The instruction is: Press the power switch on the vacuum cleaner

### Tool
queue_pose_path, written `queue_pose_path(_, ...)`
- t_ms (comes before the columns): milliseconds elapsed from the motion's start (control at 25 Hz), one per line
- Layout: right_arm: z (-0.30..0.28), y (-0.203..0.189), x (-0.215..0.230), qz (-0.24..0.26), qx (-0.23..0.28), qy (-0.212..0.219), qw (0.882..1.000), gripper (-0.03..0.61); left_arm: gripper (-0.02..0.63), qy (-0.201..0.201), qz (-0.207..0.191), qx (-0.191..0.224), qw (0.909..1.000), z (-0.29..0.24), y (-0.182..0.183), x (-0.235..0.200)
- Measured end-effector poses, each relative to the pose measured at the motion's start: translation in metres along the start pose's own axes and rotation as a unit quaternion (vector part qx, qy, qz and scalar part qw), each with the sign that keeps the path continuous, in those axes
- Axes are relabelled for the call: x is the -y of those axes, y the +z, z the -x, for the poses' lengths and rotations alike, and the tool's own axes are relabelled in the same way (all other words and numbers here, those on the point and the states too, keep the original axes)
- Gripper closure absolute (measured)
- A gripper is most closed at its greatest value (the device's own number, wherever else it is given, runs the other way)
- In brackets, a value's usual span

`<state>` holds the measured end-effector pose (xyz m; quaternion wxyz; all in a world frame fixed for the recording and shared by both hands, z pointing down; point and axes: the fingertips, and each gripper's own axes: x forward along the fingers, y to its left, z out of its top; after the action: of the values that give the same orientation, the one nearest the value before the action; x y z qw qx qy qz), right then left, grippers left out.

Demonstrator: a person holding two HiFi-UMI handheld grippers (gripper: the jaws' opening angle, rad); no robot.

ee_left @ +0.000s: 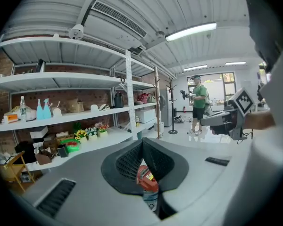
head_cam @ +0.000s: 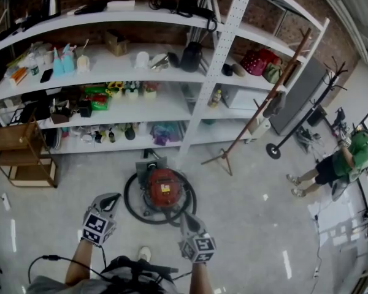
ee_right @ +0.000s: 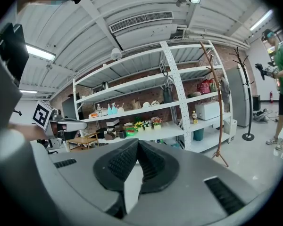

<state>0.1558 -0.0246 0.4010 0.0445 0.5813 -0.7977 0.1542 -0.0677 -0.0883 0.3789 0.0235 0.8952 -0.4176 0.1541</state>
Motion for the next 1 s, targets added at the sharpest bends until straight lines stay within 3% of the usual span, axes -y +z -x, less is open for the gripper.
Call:
queue_pose_path(640, -0.025, -0.005, 0.029, -0.011, -0.010, -0.002, 1.000, 0.567, 0.621, -0.018, -0.002, -0.016, 0.9997, -0.042, -0.003, 0.002)
queue_pose_path(1000, -0.061, -0.023, 0.033, -0.027, -0.030, 0.000, 0.999, 0.566, 0.621, -0.029, 0.006, -0.036, 0.9989, -0.072, -0.023, -0.012)
